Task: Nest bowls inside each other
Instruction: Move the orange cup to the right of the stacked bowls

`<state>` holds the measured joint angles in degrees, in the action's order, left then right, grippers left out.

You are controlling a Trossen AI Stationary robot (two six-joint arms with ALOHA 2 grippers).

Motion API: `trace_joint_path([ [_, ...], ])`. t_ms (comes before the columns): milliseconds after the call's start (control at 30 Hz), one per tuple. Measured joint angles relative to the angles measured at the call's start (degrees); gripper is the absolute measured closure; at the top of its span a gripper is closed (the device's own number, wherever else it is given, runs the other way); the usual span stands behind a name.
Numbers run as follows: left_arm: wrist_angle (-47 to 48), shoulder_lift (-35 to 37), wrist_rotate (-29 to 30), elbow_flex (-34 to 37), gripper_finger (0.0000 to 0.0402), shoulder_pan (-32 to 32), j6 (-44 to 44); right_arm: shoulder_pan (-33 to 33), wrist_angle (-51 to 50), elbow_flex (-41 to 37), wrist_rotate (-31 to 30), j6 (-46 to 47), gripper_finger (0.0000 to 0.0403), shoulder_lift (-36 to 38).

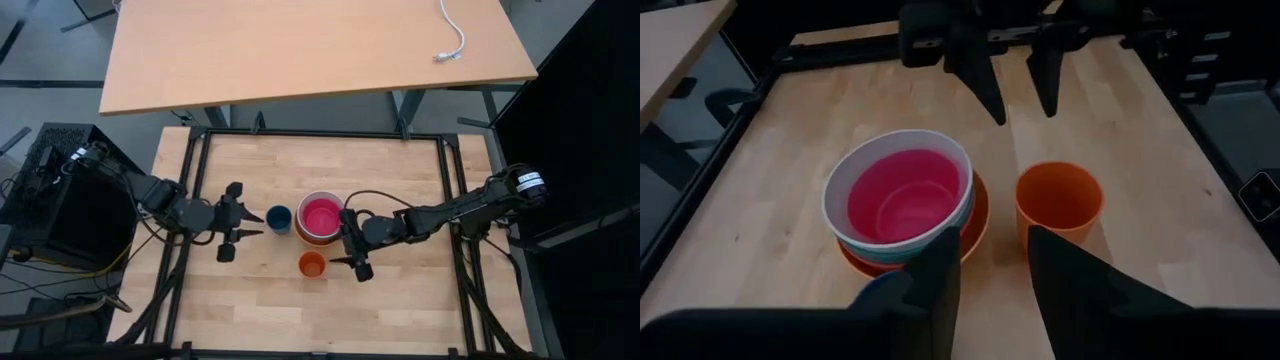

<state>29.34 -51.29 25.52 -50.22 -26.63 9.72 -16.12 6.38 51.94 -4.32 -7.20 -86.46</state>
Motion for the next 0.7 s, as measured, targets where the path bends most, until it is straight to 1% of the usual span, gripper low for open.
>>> trace_joint_path([
  [133,0.07,-0.04,0.13,0.02,0.0301,0.00,0.00,-0.40,0.66,0.00,0.08,2.28,0.0194,0.00],
  [300,0.15,-0.03,0.11,0.02,0.0310,0.00,0.00,-2.19,0.72,0.00,1.48,1.38,0.0210,-0.53],
  [367,0.18,-0.04,0.10,0.02,0.0313,0.00,0.07,-2.74,0.77,0.33,1.68,1.68,0.0215,-1.48],
  [700,0.32,-0.04,-0.02,0.04,0.0316,0.01,0.86,-3.40,0.39,4.57,3.82,8.90,0.0220,-7.52],
])
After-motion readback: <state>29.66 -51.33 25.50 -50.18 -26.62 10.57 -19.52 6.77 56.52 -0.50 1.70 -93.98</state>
